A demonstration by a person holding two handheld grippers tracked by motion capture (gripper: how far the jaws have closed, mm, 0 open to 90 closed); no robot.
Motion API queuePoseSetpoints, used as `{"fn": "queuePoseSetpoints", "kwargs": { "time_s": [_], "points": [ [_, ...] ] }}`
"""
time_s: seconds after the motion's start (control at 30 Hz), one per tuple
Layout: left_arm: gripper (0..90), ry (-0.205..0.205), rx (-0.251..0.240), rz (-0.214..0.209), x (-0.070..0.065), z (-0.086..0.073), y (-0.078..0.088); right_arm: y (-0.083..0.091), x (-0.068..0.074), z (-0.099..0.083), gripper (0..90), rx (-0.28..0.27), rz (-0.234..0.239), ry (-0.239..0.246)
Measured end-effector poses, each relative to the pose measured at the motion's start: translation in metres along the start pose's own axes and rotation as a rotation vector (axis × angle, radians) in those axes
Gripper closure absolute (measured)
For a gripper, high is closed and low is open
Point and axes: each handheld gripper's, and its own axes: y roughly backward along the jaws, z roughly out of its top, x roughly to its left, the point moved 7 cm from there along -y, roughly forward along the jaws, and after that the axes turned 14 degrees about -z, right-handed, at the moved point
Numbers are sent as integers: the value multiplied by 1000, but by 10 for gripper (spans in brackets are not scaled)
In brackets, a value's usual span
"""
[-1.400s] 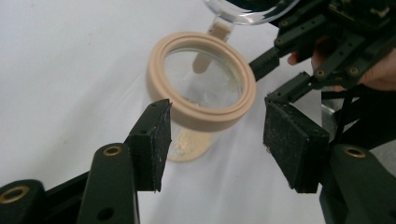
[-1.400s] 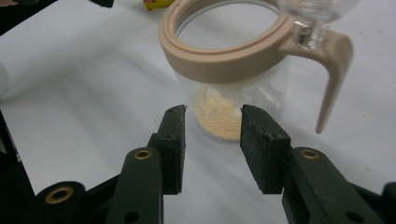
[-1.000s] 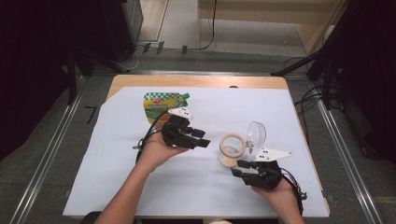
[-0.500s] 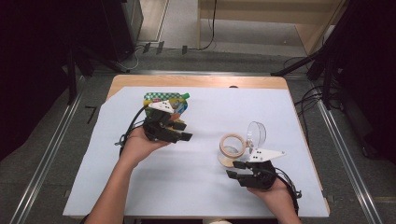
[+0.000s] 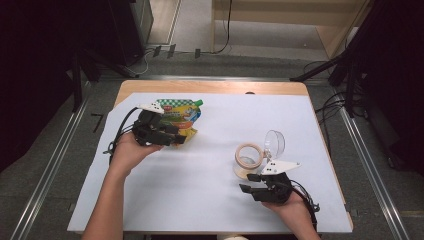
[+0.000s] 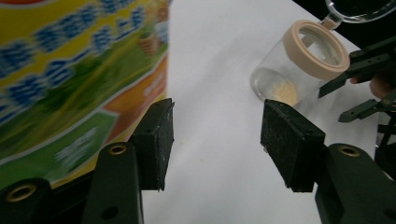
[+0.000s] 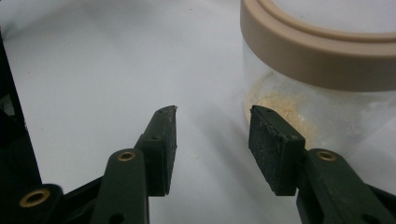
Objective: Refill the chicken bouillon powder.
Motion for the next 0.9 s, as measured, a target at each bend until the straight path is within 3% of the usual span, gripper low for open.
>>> {"fn": "queuePoseSetpoints", "kwargs": {
  "time_s": [0.53,0.67,0.83,0.9],
  "points": [
    [432,45,-54,71,22,-14,47,-1,3,-1,522,5,2,18],
    [431,69,-78,112,33,-17,60,-1,3,0,522,1,3,16],
    [401,57,-101,111,40,-10,56,-2,3,0,522,0,6,25],
    [402,64,-107,92,42,-6,51,-2,5,0,523,4,6,27]
  ]
}}
